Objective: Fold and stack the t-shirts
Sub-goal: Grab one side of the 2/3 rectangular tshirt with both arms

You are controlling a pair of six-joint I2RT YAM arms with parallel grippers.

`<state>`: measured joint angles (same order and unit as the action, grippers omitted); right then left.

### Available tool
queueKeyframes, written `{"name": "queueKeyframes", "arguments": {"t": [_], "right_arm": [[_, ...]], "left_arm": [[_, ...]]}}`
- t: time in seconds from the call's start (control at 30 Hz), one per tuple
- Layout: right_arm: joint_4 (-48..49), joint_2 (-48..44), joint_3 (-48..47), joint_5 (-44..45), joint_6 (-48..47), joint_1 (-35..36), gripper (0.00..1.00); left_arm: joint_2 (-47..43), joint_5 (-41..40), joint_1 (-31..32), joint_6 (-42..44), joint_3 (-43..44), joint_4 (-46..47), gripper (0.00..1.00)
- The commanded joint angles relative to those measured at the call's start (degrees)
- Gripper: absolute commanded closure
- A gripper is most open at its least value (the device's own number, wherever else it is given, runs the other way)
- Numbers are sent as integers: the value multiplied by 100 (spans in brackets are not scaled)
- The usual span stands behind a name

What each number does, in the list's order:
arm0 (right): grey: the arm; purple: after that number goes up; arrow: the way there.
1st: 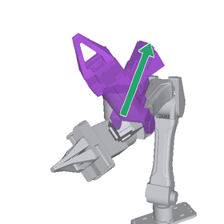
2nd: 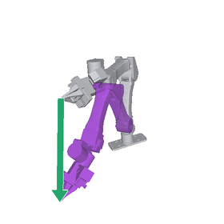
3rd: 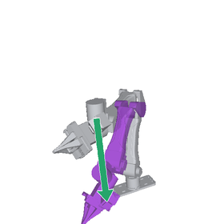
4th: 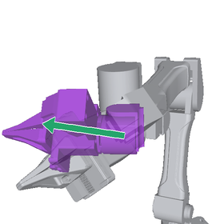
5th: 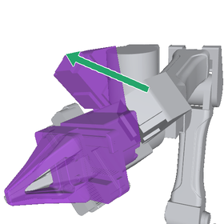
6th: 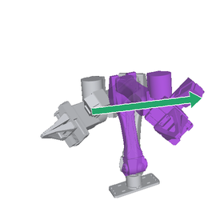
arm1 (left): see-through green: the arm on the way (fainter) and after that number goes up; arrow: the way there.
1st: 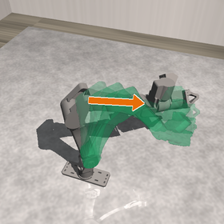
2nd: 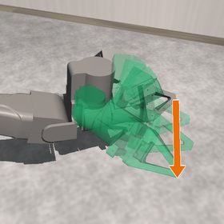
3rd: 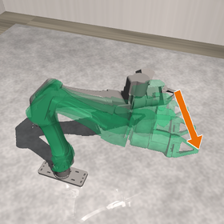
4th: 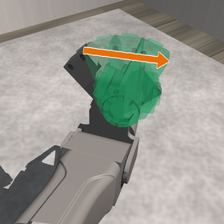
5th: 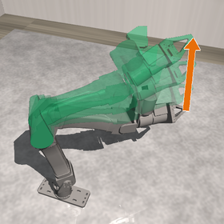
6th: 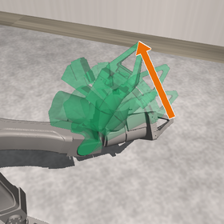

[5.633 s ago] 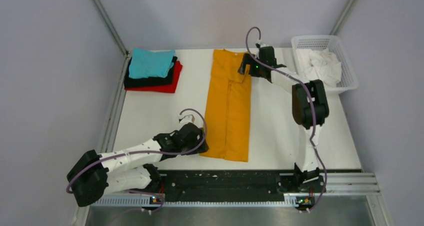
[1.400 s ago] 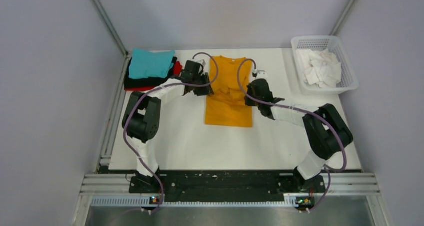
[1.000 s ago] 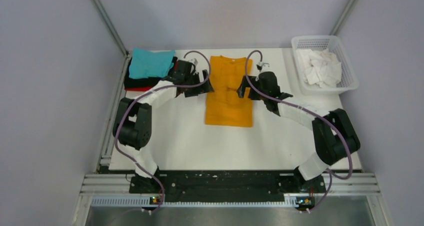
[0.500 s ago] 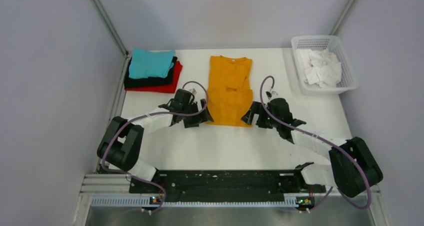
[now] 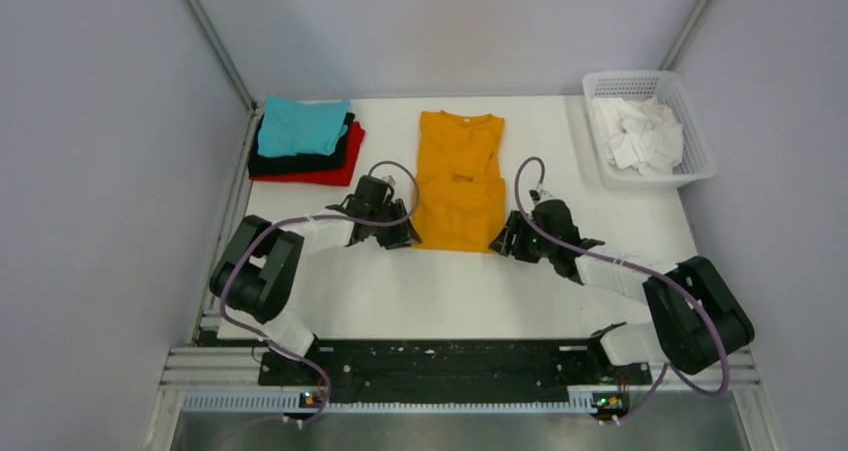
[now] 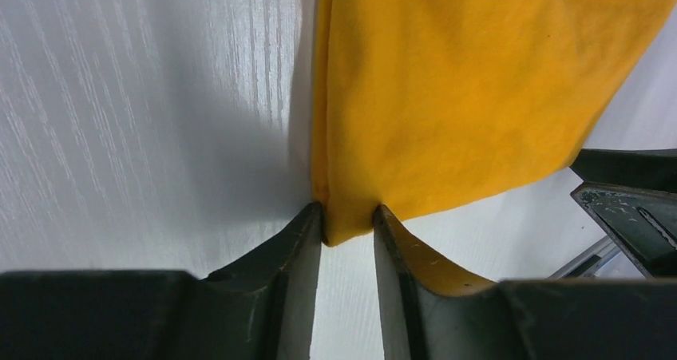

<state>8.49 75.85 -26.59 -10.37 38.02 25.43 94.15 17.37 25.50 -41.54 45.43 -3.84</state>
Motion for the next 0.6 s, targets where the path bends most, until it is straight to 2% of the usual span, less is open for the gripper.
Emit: {"name": "queueKeyframes", "arguments": {"t": [0.0,0.2,0.27,0.4,0.47,0.57], "right_arm": [[285,237,5,24,34,6,46],[426,531,31,21,37,33,61],[474,605,53,47,33,49,69],[598,777,94,111,26,59,87],[592,774,129,24,52,78,100],[436,494,313,31,126,249,100]], "left_arm": [[379,-219,25,55,68,-105,67],[554,-232,34,41,82,-85,92],[594,-222,32,34,80,-82,100],[609,-220,33,20,44,-4,100],[553,-230,30,18,-22,-3,100],[339,-289,54,-40,-271,-2,100]]}}
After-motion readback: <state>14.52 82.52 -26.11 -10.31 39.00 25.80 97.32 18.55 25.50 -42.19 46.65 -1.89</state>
